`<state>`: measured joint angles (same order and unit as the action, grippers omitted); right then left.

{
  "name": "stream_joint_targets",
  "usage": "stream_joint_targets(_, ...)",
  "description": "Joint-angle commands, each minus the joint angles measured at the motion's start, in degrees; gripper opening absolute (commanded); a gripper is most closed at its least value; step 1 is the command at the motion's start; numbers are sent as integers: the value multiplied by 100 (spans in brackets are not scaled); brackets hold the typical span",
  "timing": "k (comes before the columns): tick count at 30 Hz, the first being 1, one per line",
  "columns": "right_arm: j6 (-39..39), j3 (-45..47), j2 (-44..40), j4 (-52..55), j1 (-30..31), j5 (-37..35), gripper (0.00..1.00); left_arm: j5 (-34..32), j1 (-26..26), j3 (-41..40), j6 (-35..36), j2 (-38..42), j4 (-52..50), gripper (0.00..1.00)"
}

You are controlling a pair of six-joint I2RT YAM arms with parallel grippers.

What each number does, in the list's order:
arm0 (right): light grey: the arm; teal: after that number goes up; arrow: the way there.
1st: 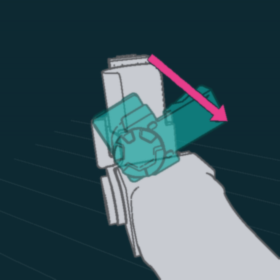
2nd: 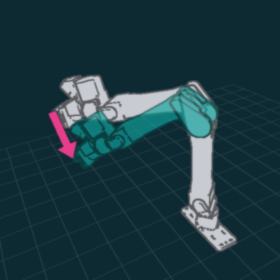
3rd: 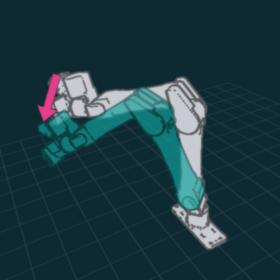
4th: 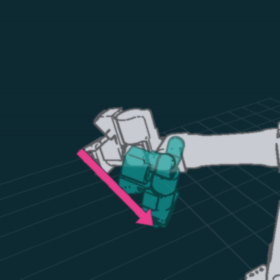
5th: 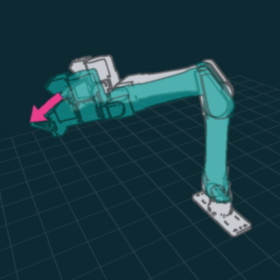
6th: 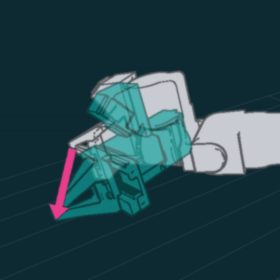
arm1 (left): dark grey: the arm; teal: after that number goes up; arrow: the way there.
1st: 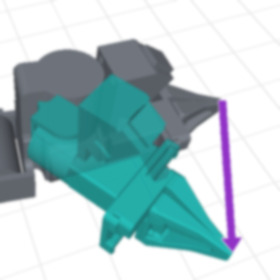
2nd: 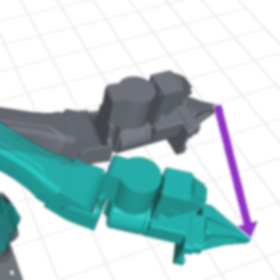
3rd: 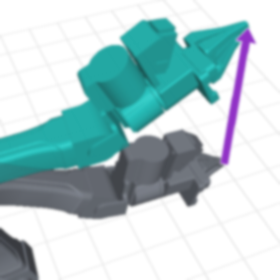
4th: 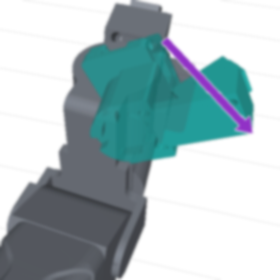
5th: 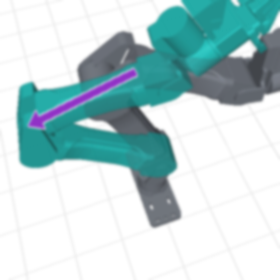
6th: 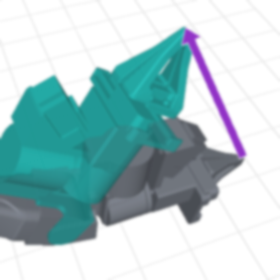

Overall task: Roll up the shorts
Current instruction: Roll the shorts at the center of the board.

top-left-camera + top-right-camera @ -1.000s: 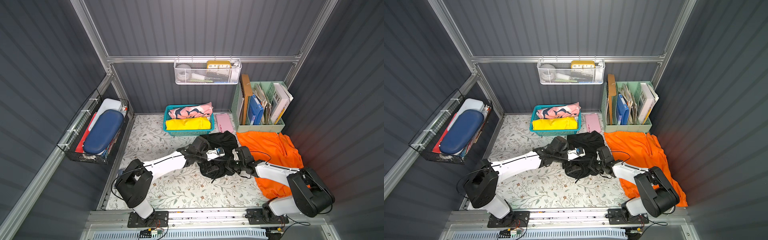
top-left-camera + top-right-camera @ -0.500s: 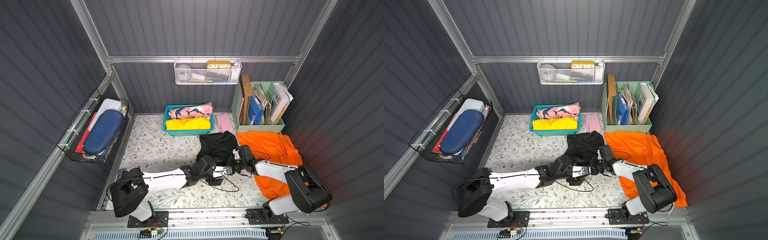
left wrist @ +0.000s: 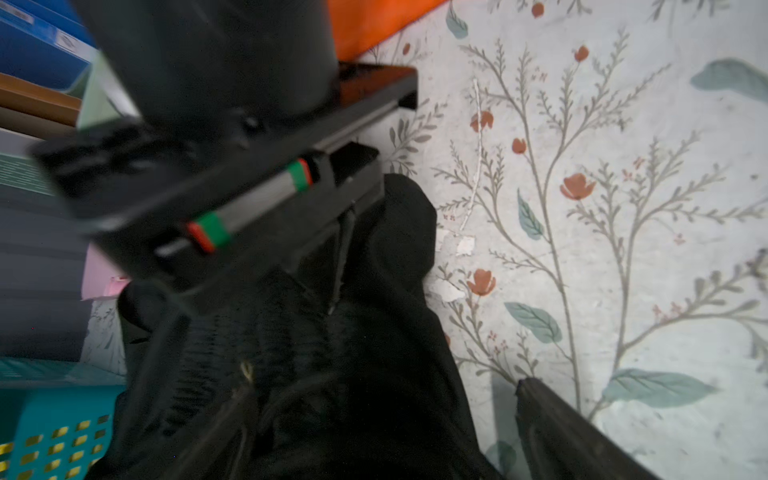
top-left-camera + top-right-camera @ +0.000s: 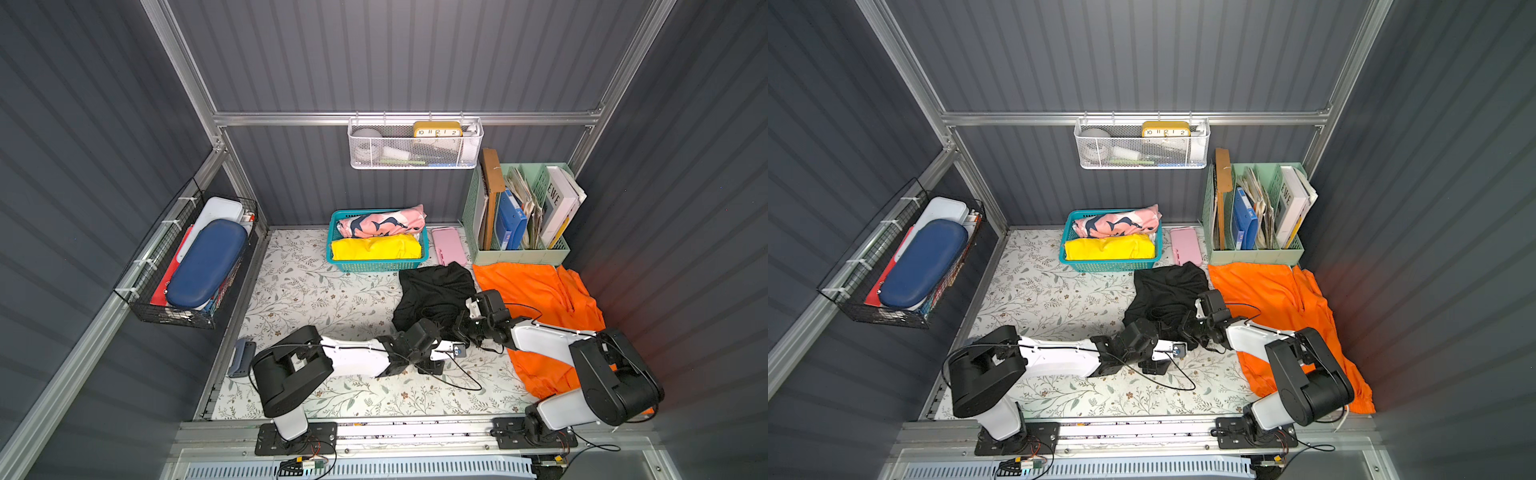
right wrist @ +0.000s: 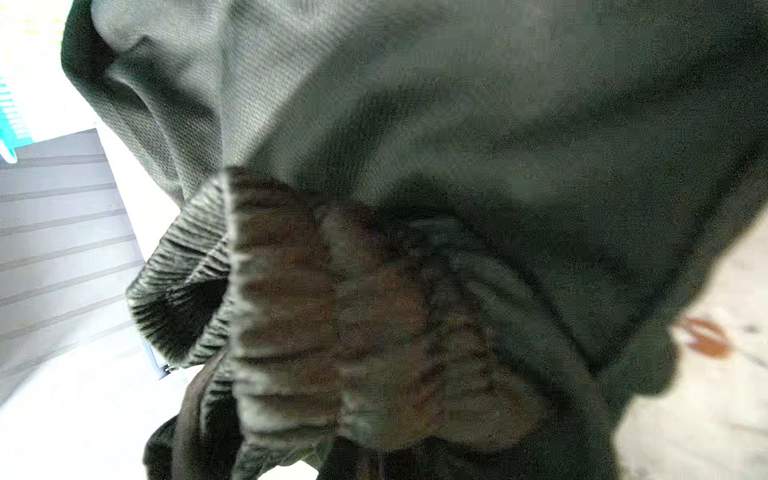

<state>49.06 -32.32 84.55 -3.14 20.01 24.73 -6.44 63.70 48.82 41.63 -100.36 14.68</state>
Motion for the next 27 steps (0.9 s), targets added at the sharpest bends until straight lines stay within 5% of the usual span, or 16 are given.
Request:
stream_joint_targets(1, 7, -13, -55, 103, -70, 49, 0, 110, -140, 124, 8, -115, 29, 100)
stream_joint_targets(10, -13, 15, -110, 76, -128, 156, 0, 568, -822, 106, -18, -173, -175, 100)
stream_joint_targets(20, -28, -10, -30, 40, -142, 282, 0, 1118, -992, 538, 13, -541, -905, 99)
stream_joint_targets(24, -91, -27, -35, 82, -149, 305, 0, 1339, -1008, 723, -74, -707, -1383, 83)
stream_joint_targets(27, -142, -48, -72, 168, -155, 269, 7, 1482, -1018, 678, -200, -698, -1535, 57)
